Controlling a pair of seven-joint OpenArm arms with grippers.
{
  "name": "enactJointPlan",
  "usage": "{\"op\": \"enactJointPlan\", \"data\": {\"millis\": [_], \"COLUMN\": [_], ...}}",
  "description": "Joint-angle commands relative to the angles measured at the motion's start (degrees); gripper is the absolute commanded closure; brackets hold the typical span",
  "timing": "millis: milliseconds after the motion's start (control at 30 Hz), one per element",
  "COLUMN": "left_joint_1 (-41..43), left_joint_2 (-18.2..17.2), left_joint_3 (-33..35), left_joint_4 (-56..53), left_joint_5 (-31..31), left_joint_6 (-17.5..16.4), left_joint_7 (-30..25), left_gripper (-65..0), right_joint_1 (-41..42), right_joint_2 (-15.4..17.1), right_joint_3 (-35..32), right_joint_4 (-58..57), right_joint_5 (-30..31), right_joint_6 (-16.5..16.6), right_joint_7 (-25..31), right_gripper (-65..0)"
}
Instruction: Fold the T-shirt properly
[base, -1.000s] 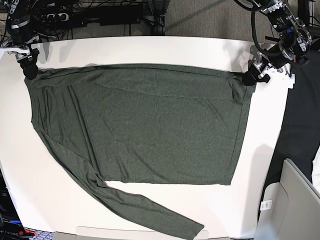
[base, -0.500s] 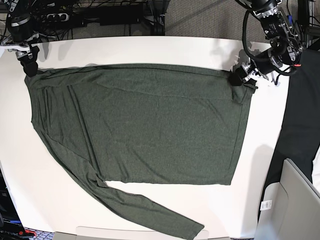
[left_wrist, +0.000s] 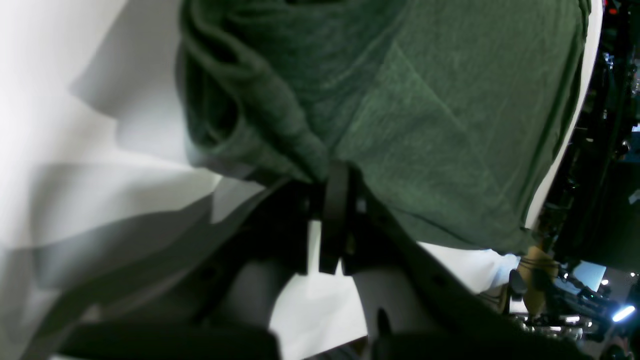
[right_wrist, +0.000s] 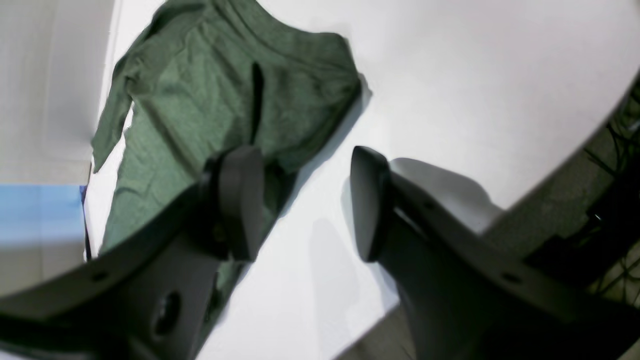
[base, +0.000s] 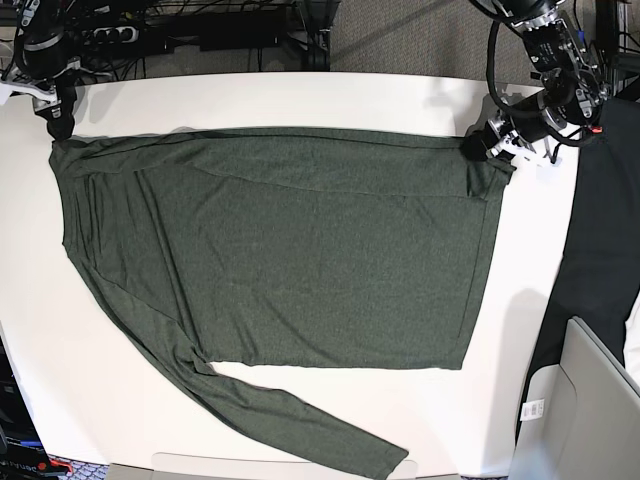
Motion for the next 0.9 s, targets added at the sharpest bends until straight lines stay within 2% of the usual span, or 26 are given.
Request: {"op": "enactJointPlan", "data": {"millis": [0,100,600,700,800,867], "left_joint_1": [-0.1,-0.1,-0.01,-0.01,-0.01,-0.01], "left_joint_2": [-0.79,-0.79,-0.79,-0.79,-0.79,-0.88], "left_joint_3": [-0.29,-0.29,-0.29,-0.29,-0.29,-0.29], "left_joint_4": [0.8,0.8,0.8,0.8,0.8,0.8], "left_joint_5": [0.19,0.19,0.19,0.19,0.19,0.19], "left_joint_6": [0.41,0.41,0.41,0.41,0.41,0.41], "left_joint_7": [1.41,1.41,1.41,1.41,1.41,1.41], "left_gripper": [-0.1,-0.1,-0.1,-0.1,-0.1,-0.1], "right_joint_1": [0.53,2.11,9.5,9.5,9.32,8.97], "right_joint_2": [0.7,0.7,0.96,0.96,0.96,0.96], "right_joint_3": [0.33,0.25,-0.11,-0.28,-1.34,-1.34], "right_joint_4": [0.84,-1.53,-13.22,-13.22,-13.57,-13.49], "right_joint_5": [1.49,1.49,1.58,1.58,1.58,1.85], "right_joint_6": [0.11,0.11,0.02,0.02,0.02,0.02], "right_joint_7": [1.95,3.36,3.27,3.18,3.18,3.18], "right_gripper": [-29.4,-29.3,-28.0,-17.7,-1.8,0.0]}}
